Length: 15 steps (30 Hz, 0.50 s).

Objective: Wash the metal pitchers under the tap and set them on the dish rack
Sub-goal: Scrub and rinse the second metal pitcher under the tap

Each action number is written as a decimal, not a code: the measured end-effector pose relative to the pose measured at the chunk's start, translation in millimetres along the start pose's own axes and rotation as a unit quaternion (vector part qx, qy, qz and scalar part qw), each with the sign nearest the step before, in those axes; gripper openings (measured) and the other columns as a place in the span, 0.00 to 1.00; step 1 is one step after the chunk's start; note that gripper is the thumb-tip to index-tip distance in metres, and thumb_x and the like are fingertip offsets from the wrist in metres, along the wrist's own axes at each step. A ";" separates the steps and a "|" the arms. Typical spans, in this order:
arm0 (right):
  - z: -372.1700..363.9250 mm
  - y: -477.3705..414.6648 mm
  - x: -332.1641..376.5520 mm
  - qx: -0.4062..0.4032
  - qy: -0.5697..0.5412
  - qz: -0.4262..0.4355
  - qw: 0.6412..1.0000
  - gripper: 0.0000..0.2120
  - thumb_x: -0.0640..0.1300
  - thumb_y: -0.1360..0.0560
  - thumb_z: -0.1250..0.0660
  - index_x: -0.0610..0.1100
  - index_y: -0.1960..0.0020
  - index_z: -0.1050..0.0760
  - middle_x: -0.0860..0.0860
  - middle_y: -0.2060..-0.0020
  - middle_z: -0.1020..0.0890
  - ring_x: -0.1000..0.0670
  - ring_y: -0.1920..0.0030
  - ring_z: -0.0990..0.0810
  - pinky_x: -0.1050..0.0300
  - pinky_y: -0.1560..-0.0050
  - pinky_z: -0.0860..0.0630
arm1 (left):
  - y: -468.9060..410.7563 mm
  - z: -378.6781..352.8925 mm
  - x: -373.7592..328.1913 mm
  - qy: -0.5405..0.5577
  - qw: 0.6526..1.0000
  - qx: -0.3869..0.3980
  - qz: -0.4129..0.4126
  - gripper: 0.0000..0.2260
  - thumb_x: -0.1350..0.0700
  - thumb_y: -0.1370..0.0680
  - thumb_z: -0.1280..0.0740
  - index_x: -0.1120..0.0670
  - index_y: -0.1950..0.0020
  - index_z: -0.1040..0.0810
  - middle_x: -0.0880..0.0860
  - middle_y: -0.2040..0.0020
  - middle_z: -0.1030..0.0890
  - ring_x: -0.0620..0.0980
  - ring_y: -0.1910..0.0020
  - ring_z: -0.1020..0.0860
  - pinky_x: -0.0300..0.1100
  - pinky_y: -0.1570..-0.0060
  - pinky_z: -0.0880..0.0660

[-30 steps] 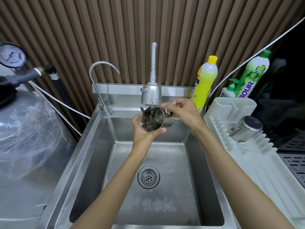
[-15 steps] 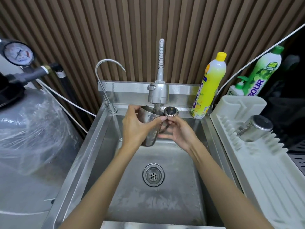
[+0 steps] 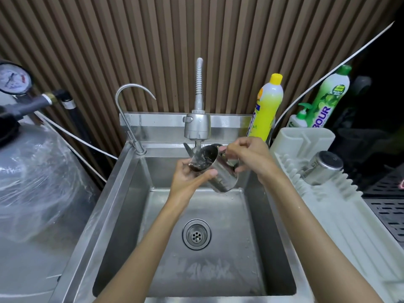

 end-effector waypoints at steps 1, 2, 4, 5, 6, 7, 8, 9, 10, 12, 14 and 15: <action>-0.1 -2.9 2.3 -0.008 0.003 0.009 1.000 0.12 0.44 0.31 0.29 0.46 0.71 0.29 0.42 0.57 0.15 0.45 0.53 0.17 0.54 0.63 0.23 | -0.2 -2.1 0.3 0.000 1.000 -0.004 -0.009 0.21 0.73 0.33 0.29 0.53 0.53 0.35 0.52 0.54 0.21 0.38 0.61 0.20 0.30 0.60 0.24; -0.5 -5.9 4.0 -0.011 0.002 0.018 1.000 0.13 0.43 0.31 0.29 0.46 0.71 0.30 0.40 0.56 0.15 0.45 0.55 0.17 0.54 0.62 0.24 | -0.9 -3.9 0.5 -0.003 1.000 -0.008 -0.018 0.23 0.73 0.34 0.29 0.52 0.53 0.36 0.52 0.53 0.22 0.39 0.59 0.20 0.29 0.60 0.24; -2.9 -13.0 6.4 0.010 -0.026 0.034 0.999 0.14 0.40 0.30 0.32 0.45 0.72 0.32 0.41 0.55 0.15 0.48 0.59 0.21 0.53 0.60 0.24 | -2.5 -6.8 -0.7 -0.017 0.998 -0.032 -0.048 0.27 0.73 0.36 0.27 0.50 0.53 0.37 0.51 0.51 0.23 0.41 0.55 0.22 0.29 0.56 0.24; -5.0 -16.1 6.9 0.029 -0.053 0.039 0.997 0.15 0.37 0.28 0.35 0.44 0.71 0.33 0.43 0.55 0.15 0.50 0.59 0.22 0.53 0.59 0.23 | -3.8 -7.0 -1.0 -0.023 0.996 -0.049 -0.067 0.28 0.73 0.37 0.26 0.49 0.53 0.37 0.51 0.50 0.23 0.41 0.53 0.22 0.29 0.54 0.25; -7.6 -19.9 5.7 0.047 -0.085 0.040 0.994 0.15 0.36 0.27 0.38 0.44 0.71 0.34 0.46 0.54 0.15 0.50 0.59 0.22 0.54 0.58 0.22 | -5.0 -6.9 -1.8 -0.031 0.994 -0.067 -0.085 0.29 0.72 0.38 0.25 0.49 0.52 0.37 0.51 0.48 0.24 0.41 0.51 0.23 0.29 0.53 0.26; -11.0 -22.9 4.4 0.062 -0.120 0.040 0.990 0.15 0.34 0.26 0.40 0.43 0.70 0.35 0.47 0.53 0.15 0.51 0.58 0.22 0.56 0.60 0.21 | -5.6 -7.1 -3.6 -0.041 0.990 -0.082 -0.104 0.30 0.72 0.38 0.24 0.48 0.51 0.36 0.49 0.48 0.25 0.39 0.50 0.23 0.28 0.52 0.27; -15.5 -26.3 1.6 0.073 -0.158 0.034 0.984 0.15 0.33 0.26 0.42 0.42 0.70 0.36 0.48 0.53 0.16 0.51 0.58 0.21 0.59 0.62 0.21 | -5.5 -6.1 -5.8 -0.057 0.986 -0.097 -0.125 0.30 0.72 0.39 0.24 0.48 0.50 0.36 0.47 0.47 0.25 0.36 0.50 0.24 0.27 0.51 0.28; -20.8 -29.2 -2.2 0.085 -0.202 0.021 0.975 0.15 0.31 0.26 0.43 0.42 0.69 0.37 0.48 0.53 0.16 0.53 0.59 0.21 0.62 0.64 0.22 | -4.8 -4.9 -9.2 -0.080 0.980 -0.109 -0.146 0.30 0.71 0.39 0.24 0.49 0.49 0.35 0.44 0.46 0.25 0.33 0.50 0.24 0.25 0.50 0.30; -26.7 -30.7 -6.2 0.094 -0.245 0.003 0.965 0.14 0.30 0.27 0.44 0.42 0.69 0.38 0.48 0.55 0.16 0.55 0.63 0.21 0.63 0.66 0.23 | -3.6 -3.7 -13.5 -0.109 0.973 -0.116 -0.165 0.30 0.69 0.39 0.23 0.51 0.47 0.34 0.43 0.46 0.25 0.29 0.50 0.25 0.23 0.50 0.31; -37.6 -31.5 -13.9 0.112 -0.309 -0.030 0.944 0.12 0.31 0.29 0.44 0.42 0.69 0.37 0.50 0.61 0.16 0.57 0.68 0.25 0.61 0.67 0.22 | -1.0 1.3 -22.2 -0.165 0.959 -0.120 -0.198 0.30 0.68 0.39 0.22 0.55 0.44 0.33 0.42 0.48 0.25 0.25 0.52 0.26 0.20 0.52 0.34; -46.2 -29.7 -22.1 0.133 -0.335 -0.059 0.931 0.12 0.31 0.27 0.45 0.41 0.67 0.36 0.49 0.67 0.19 0.55 0.68 0.24 0.56 0.66 0.20 | 0.4 7.7 -29.3 -0.211 0.948 -0.117 -0.208 0.29 0.65 0.38 0.21 0.56 0.43 0.32 0.43 0.50 0.25 0.30 0.51 0.25 0.19 0.53 0.35; -50.2 -27.3 -27.0 0.141 -0.339 -0.072 0.927 0.12 0.31 0.26 0.46 0.41 0.67 0.35 0.48 0.68 0.21 0.53 0.68 0.23 0.52 0.65 0.19 | -0.2 11.0 -31.8 -0.240 0.942 -0.120 -0.201 0.29 0.61 0.39 0.21 0.56 0.43 0.31 0.46 0.49 0.24 0.35 0.48 0.25 0.20 0.53 0.35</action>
Point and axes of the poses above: each hand's wrist, its own y-axis away from the middle knuckle, its own z-axis out of the back of the hand, x = y × z, the point moved 3 cm from there along -y, towards the middle knuckle
